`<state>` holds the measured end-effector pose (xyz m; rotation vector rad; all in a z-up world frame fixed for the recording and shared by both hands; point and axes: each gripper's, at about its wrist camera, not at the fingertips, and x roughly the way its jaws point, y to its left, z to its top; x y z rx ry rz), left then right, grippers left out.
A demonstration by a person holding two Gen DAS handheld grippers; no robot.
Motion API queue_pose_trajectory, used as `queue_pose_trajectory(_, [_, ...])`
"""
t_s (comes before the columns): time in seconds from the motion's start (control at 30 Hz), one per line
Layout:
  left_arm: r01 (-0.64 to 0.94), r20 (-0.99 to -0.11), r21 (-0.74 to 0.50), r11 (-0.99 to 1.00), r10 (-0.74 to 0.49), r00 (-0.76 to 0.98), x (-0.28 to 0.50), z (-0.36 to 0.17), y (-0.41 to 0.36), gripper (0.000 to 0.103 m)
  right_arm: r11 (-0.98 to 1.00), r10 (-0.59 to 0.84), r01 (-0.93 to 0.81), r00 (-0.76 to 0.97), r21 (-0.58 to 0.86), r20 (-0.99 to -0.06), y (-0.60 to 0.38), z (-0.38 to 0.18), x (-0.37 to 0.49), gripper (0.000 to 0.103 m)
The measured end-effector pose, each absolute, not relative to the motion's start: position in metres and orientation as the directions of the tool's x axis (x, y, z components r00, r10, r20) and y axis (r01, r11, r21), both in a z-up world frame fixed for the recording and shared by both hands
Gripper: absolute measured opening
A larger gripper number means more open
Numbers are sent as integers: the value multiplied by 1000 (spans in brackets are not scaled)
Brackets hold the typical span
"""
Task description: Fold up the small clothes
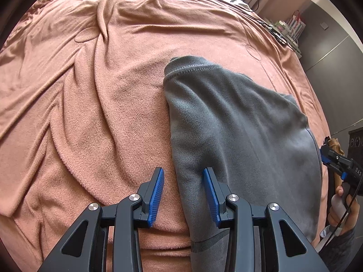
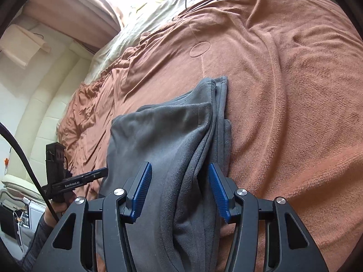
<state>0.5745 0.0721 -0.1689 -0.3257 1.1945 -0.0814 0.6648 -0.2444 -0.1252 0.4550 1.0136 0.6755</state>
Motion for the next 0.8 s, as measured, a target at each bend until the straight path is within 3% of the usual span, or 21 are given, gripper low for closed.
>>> queue_pose_trajectory(0.27, [-88,-888,-305,948,-249,386,587,-167,71,38,679,728,-237,338,694,-597,-242,-142,707,47])
queue_pose_trajectory(0.4, [-91,-876,-324,942,-263,404,594,-168,76,38,657,745,-222,339,721,-574,-245,-146,723,38])
queue_pose_trajectory(0.53, [-103,-869,-349,931,-280,408,600,-173,78,38,687,716,-208,352,696,-602,-243,-146,728,8])
queue_pose_trajectory(0.8, [-85,-844,-360,929,-286,455,596,-165,81,38,759,649,-344,452,552,-612,-230,-103,700,5])
